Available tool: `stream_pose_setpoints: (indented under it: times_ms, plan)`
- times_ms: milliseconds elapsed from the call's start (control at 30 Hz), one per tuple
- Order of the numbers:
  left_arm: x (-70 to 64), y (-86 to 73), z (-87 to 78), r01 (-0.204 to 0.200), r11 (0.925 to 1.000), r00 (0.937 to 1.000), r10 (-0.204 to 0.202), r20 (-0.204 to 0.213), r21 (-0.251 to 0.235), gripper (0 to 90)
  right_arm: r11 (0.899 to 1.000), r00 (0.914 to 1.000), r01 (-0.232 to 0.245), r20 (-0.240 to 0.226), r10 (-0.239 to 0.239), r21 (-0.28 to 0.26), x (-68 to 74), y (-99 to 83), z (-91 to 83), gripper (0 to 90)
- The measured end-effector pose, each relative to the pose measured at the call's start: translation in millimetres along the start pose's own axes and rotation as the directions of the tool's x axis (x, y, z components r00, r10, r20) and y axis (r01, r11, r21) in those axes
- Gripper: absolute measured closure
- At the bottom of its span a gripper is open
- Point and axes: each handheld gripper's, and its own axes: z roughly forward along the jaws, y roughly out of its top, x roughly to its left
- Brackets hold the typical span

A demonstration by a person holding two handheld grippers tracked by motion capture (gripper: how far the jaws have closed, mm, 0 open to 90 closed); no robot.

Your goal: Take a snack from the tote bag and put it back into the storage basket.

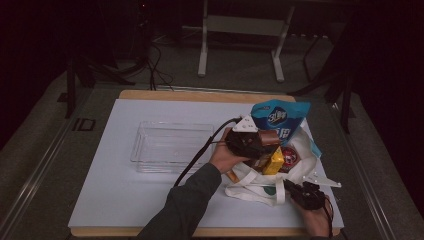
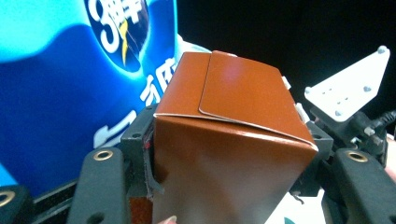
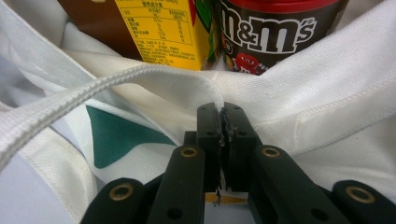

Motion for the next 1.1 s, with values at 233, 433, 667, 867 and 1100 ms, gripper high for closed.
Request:
stream_pose_setpoints:
  times_ms: [233,433,667,867,1100]
  plan:
    - [0.9,10.0,-10.2,0.003,0.9995,0.9998,-0.003,-0.017,-0.033,41.5,1.000,1.0000,0.003,0.001,-0.003,-0.001,0.1,-0.1,0.0,86.7]
    - [-2.4,23.1,-20.9,-0.009,0.9977,0.9995,0.007,-0.032,-0.067,42.0,1.000,1.0000,0.004,0.000,-0.004,-0.003,-0.2,-0.4,0.0,86.7]
    - [-7.0,35.3,-34.5,-0.021,0.9944,0.9991,0.017,-0.039,-0.103,42.1,1.000,1.0000,0.002,-0.001,-0.002,-0.007,-0.1,-0.8,0.1,86.8]
    - [-12.0,43.8,-46.3,-0.021,0.9904,0.9994,0.017,-0.029,-0.137,42.2,1.000,1.0000,0.001,-0.001,-0.001,-0.009,-0.1,-0.9,0.1,86.7]
    - [-17.5,47.4,-54.4,-0.014,0.9884,0.9997,0.010,-0.023,-0.152,42.2,1.000,1.0000,-0.001,-0.003,0.001,-0.011,-0.6,-1.4,0.0,86.8]
